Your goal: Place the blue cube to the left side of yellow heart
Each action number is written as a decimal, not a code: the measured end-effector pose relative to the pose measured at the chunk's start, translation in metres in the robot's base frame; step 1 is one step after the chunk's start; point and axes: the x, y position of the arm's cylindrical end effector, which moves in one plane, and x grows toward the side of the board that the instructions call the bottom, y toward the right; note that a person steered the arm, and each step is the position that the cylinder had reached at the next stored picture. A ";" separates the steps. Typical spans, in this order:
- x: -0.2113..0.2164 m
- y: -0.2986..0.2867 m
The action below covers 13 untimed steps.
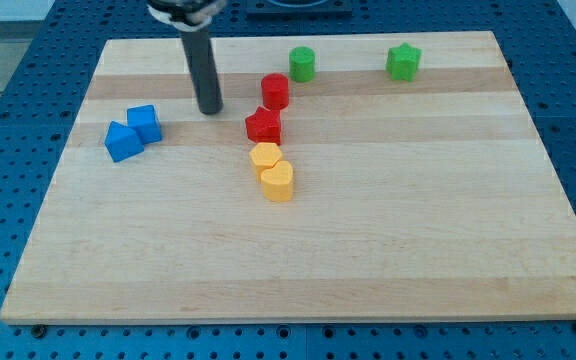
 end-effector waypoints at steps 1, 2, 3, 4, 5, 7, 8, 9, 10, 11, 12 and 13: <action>-0.025 -0.038; -0.003 -0.074; 0.030 -0.074; 0.053 -0.065; 0.088 -0.067; 0.140 -0.047; 0.155 0.003; 0.136 0.011; 0.137 0.015; 0.178 0.031; 0.212 0.043; 0.207 0.024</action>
